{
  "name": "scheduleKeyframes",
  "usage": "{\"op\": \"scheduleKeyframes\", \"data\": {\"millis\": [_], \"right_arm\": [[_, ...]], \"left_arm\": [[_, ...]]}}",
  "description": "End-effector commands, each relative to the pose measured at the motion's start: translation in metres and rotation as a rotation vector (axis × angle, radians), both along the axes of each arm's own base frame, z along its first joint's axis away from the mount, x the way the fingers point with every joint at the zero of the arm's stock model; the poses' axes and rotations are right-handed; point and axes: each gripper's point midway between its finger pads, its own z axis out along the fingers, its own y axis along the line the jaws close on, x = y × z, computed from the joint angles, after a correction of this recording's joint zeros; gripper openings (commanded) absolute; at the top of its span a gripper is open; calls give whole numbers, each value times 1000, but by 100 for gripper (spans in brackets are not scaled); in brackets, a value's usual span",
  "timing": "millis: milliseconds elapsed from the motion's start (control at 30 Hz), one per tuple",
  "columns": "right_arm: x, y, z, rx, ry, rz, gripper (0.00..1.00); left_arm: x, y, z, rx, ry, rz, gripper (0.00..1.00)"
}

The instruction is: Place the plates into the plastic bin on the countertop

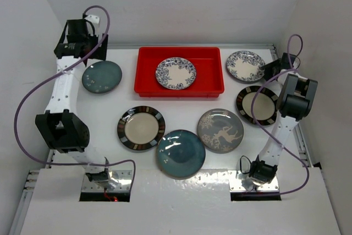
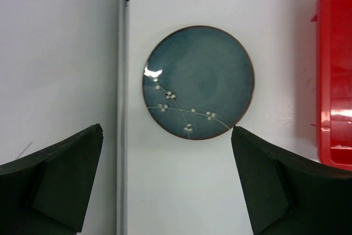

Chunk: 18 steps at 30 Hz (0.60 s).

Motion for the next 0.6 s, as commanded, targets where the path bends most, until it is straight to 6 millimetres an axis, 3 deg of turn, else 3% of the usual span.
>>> {"op": "scheduleKeyframes", "data": {"millis": [0, 100, 200, 300, 367, 400, 467, 500, 533, 567], "right_arm": [[3, 9, -21, 78, 11, -15, 45], [4, 10, -27, 105, 3, -31, 35], [8, 13, -29, 149, -18, -49, 1], [9, 16, -32, 182, -37, -56, 0], [16, 16, -14, 184, -101, -51, 0], [8, 20, -21, 199, -92, -51, 0], [20, 18, 17, 198, -214, -56, 0], [14, 21, 13, 210, -213, -61, 0], [15, 21, 36, 219, -278, -67, 0], [10, 23, 37, 229, -287, -70, 0]], "left_arm": [[-15, 14, 43, -11, -114, 40, 100], [-20, 25, 44, -14, -116, 63, 100], [-24, 31, 39, -37, -110, 69, 100], [-28, 37, 38, -45, -109, 74, 100], [-31, 39, 37, -50, -110, 76, 100], [-30, 38, 37, -55, -111, 68, 100], [-31, 40, 37, -68, -114, 73, 100], [-30, 38, 33, -75, -105, 64, 100], [-33, 41, 37, -73, -115, 73, 100], [-33, 40, 37, -78, -115, 65, 100]]}}
